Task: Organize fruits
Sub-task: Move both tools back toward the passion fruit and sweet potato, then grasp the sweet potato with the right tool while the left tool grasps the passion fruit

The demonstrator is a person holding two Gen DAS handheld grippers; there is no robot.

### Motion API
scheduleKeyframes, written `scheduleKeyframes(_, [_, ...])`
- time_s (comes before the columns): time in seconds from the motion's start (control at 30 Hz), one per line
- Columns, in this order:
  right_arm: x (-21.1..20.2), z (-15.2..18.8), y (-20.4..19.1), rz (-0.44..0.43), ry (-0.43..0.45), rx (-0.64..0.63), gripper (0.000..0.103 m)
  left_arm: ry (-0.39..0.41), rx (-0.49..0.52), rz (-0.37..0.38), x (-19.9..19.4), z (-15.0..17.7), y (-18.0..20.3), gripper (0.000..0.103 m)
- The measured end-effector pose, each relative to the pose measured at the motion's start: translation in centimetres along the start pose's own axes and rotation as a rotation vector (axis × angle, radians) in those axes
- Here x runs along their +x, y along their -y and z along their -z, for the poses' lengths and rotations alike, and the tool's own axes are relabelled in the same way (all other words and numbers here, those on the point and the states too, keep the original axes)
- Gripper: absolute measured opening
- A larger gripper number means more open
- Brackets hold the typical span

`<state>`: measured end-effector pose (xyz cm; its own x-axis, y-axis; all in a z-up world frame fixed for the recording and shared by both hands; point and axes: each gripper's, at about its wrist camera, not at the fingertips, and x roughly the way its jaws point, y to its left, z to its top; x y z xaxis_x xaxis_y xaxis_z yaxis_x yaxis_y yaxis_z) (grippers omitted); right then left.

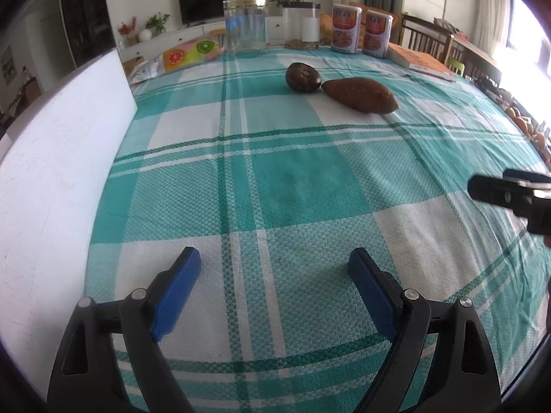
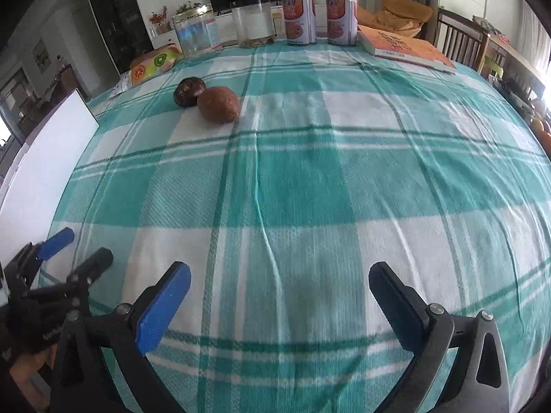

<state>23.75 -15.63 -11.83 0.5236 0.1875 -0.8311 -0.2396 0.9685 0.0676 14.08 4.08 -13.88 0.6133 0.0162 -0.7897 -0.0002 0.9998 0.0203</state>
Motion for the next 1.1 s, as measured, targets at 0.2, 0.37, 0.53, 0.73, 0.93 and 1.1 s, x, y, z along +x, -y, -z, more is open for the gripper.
scheduleKeyframes(0.2, [6.3, -9.8, -4.0, 0.003, -0.091, -0.233, 0.102, 0.000, 0.000, 0.000, 0.0, 0.0, 0.0, 0.090])
scheduleKeyframes(0.37, [11.5, -11.2, -5.5, 0.041, -0.234, -0.292, 0.095, 0.000, 0.000, 0.000, 0.0, 0.0, 0.0, 0.090])
scheduleKeyframes(0.53, [10.8, -11.6, -4.1, -0.054, -0.200, -0.160, 0.042, 0.000, 0.000, 0.000, 0.0, 0.0, 0.0, 0.091])
scheduleKeyframes(0.73, [8.5, -9.3, -2.1, -0.059, -0.240, -0.077, 0.042, 0.000, 0.000, 0.000, 0.0, 0.0, 0.0, 0.091])
scheduleKeyframes(0.93, [2.6, -3.7, 3.9, -0.102, -0.198, 0.100, 0.042, 0.000, 0.000, -0.001, 0.1, 0.0, 0.0, 0.091])
scheduleKeyframes(1.1, [-0.3, 2.9, 6.7, 0.021, -0.122, 0.135, 0.042, -0.001, 0.001, -0.004, 0.1, 0.0, 0.0, 0.091])
